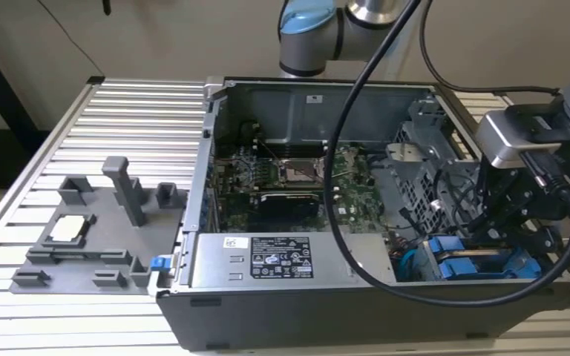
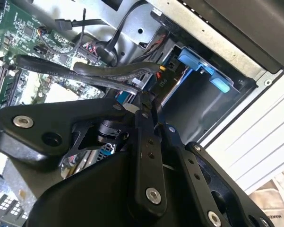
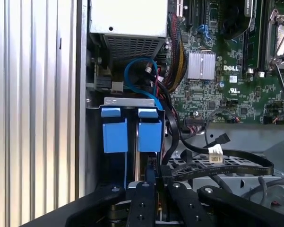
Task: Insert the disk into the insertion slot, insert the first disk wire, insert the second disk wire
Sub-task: 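Insert the second disk wire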
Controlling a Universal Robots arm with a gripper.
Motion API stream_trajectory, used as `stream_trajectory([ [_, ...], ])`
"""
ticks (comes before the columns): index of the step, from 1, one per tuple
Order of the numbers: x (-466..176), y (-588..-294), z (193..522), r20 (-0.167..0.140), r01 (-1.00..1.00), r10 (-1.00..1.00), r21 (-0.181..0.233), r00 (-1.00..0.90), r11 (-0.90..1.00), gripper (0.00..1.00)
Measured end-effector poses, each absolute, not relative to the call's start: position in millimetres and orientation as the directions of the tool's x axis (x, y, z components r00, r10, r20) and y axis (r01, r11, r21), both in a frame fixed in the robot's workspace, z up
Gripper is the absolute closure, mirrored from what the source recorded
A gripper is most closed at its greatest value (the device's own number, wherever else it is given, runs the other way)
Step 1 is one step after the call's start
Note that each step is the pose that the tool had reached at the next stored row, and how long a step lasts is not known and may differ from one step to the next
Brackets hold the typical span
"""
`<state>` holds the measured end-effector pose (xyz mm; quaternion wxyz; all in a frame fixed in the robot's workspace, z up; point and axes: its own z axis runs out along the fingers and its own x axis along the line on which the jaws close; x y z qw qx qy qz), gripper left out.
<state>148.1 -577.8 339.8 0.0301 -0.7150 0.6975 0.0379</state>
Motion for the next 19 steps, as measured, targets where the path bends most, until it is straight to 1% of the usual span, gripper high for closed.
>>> stream_trajectory([
  [13,148.3,-577.8,336.4,-0.096,-1.0,-0.995,0.01,0.024,-0.025,0.84],
  [15,148.3,-577.8,336.4,-0.096,-1.0,-0.995,0.01,0.024,-0.025,0.82],
  [16,148.2,-577.8,336.4,-0.096,-1.0,-0.995,0.01,0.024,-0.025,0.76],
  [19,148.1,-577.8,338.6,-0.096,-1.0,-0.995,0.01,0.024,-0.025,0.76],
])
